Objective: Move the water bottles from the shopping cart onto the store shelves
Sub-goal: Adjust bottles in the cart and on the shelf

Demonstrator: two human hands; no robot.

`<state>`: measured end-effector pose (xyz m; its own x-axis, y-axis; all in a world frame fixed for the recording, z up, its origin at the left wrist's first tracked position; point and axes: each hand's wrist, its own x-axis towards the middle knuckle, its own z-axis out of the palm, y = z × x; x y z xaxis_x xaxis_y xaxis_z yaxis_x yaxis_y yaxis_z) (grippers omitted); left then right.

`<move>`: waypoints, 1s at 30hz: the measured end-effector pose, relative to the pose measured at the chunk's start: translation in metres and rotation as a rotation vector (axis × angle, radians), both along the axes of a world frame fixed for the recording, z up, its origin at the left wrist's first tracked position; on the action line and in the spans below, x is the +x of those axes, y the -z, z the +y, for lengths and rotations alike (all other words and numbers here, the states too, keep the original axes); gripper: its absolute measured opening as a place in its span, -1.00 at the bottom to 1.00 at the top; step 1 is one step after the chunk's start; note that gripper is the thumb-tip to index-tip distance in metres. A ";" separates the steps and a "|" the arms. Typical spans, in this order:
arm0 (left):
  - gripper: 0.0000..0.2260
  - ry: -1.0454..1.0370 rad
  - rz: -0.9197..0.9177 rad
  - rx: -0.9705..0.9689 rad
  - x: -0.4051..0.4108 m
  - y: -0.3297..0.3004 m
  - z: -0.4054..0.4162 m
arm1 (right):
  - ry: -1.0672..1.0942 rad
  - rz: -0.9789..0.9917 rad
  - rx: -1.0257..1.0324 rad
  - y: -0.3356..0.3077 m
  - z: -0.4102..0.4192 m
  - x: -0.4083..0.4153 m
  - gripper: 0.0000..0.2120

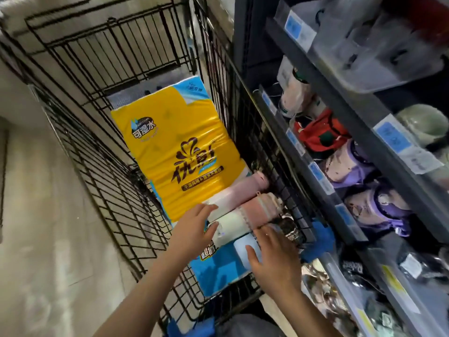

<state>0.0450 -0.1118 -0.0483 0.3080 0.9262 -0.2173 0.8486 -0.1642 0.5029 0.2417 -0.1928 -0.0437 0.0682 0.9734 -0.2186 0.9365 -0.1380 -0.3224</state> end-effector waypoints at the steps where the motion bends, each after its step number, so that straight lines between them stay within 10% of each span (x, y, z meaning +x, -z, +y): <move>1: -0.60 0.026 0.015 -0.005 0.006 0.005 0.010 | 0.038 -0.015 0.014 0.002 0.001 -0.001 -0.57; 10: -0.40 0.306 0.285 -0.092 0.050 0.072 0.090 | 0.086 -0.112 -0.062 0.011 0.001 -0.002 -0.57; 30: -0.32 0.350 -0.034 -0.145 0.038 0.100 0.116 | 0.197 -0.206 -0.108 0.002 0.006 -0.010 -0.62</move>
<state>0.0827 0.0041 -0.1486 0.6096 0.7242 -0.3224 0.7361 -0.3662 0.5692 0.2316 -0.1866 -0.0459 0.3071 0.9088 -0.2824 0.9323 -0.3468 -0.1023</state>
